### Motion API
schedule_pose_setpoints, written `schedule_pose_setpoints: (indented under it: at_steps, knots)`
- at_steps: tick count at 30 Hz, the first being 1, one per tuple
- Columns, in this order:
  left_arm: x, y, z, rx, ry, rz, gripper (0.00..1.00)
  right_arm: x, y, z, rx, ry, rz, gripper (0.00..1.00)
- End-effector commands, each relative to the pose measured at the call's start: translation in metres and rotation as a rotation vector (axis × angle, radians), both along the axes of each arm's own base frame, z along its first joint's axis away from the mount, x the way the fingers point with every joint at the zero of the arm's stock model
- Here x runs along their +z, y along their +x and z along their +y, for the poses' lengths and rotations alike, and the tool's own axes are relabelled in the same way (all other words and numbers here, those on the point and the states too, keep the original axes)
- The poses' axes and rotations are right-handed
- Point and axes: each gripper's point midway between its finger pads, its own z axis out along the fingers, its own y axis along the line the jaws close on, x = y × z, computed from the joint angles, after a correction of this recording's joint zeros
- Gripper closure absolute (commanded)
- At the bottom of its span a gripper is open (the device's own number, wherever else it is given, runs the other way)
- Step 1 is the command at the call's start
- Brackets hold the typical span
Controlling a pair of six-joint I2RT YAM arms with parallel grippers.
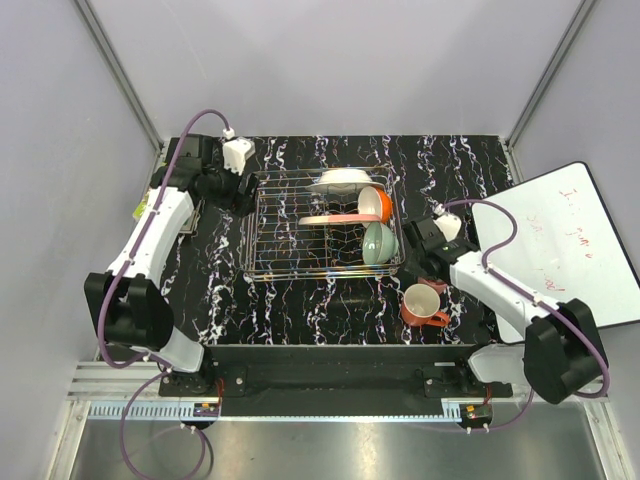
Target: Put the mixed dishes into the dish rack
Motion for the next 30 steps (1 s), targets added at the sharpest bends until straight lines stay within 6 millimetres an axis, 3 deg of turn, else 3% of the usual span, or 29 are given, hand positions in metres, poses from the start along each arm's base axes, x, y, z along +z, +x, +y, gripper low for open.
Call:
schedule_pose_setpoints:
  at_steps: [1,4,5,7,8,10,15,16,17,18,20,23,27,29,30]
  knots:
    - [0.028,-0.005,-0.006,-0.004,-0.062,-0.07,0.11,0.011,0.013,0.001,-0.029,0.012,-0.073,0.77]
    - [0.034,-0.005,-0.008,-0.007,-0.075,-0.082,0.1,0.028,0.017,-0.006,-0.039,-0.004,-0.134,0.96]
    - [0.036,-0.006,-0.009,-0.009,-0.082,-0.085,0.07,0.042,0.018,-0.007,-0.041,0.011,-0.178,1.0]
    - [0.043,-0.006,-0.011,-0.014,-0.095,-0.097,0.05,0.06,0.02,-0.011,-0.04,0.004,-0.232,1.0]
    - [0.045,-0.006,-0.012,-0.014,-0.103,-0.101,0.04,0.081,0.021,-0.013,-0.049,0.025,-0.288,1.0]
    - [0.053,-0.004,-0.014,-0.007,-0.122,-0.109,0.02,0.102,0.021,-0.017,-0.058,0.026,-0.343,1.0]
    - [0.087,-0.01,-0.029,-0.051,-0.257,-0.12,0.01,0.186,0.022,-0.007,-0.029,0.178,-0.551,1.0]
    - [0.101,-0.013,-0.033,-0.069,-0.29,-0.134,0.01,0.2,0.022,0.007,0.031,0.248,-0.59,1.0]
    - [0.113,-0.02,-0.041,-0.112,-0.333,-0.144,0.01,0.232,0.026,0.019,0.075,0.343,-0.719,1.0]
    - [0.12,-0.024,-0.044,-0.136,-0.349,-0.156,0.01,0.248,0.022,0.039,0.187,0.421,-0.763,1.0]
    - [0.139,-0.035,-0.053,-0.184,-0.4,-0.178,0.01,0.285,0.024,0.058,0.26,0.528,-0.874,1.0]
    - [0.161,-0.057,-0.069,-0.29,-0.543,-0.138,0.01,0.32,0.026,0.106,0.472,0.684,-0.929,1.0]
    - [0.183,-0.076,-0.079,-0.391,-0.705,-0.071,0.01,0.345,0.021,0.157,0.698,0.94,-0.927,1.0]
    - [0.188,-0.084,-0.083,-0.436,-0.782,-0.016,0.01,0.359,0.026,0.175,0.787,1.047,-0.97,1.0]
    - [0.192,-0.087,-0.085,-0.458,-0.808,0.001,0.01,0.362,0.018,0.184,0.843,1.133,-0.927,1.0]
